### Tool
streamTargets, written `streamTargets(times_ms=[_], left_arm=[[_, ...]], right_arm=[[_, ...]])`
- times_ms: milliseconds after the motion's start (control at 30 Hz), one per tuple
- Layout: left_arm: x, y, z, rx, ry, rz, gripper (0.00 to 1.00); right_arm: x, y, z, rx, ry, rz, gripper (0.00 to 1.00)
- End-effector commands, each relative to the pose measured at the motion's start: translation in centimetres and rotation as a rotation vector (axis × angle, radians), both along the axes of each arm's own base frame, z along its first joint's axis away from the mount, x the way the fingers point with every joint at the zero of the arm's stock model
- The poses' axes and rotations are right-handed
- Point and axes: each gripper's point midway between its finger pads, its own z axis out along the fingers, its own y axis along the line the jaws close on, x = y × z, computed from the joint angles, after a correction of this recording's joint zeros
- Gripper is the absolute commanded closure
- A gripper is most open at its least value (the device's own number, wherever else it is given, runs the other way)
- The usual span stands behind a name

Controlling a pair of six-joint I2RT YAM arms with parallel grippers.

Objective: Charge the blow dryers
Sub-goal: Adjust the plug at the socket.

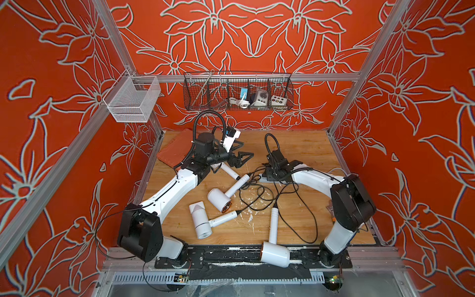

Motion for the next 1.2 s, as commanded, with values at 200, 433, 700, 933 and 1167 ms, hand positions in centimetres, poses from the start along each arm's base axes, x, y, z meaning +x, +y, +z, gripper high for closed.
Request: streamTargets(times_ms=[200, 433, 700, 933, 1167], left_arm=[[-0.6, 0.3, 1.1, -0.018, -0.037, -0.011, 0.14], [-0.7, 0.3, 1.0, -0.018, -0.035, -0.012, 0.14], [-0.7, 0.3, 1.1, -0.018, -0.036, -0.013, 0.14], [-0.6, 0.4, 1.1, -0.018, -0.037, -0.011, 0.14], [-0.6, 0.4, 1.0, -0.018, -0.033, -0.011, 0.14]], right_arm=[[1.3, 0.0, 1.0, -0.018, -0.057, -0.051, 0.75], [1.7, -0.1, 1.3, -0.019, -0.076, -0.07, 0.71], [1.5, -0.5, -0.4, -0.048, -0.035, -0.105, 0.91], [0.7, -1.0, -2.1, -0.055, 0.0, -0.124, 0.97], [-1.5, -1.5, -5.3, -0.015, 0.079, -0.177, 0.99]])
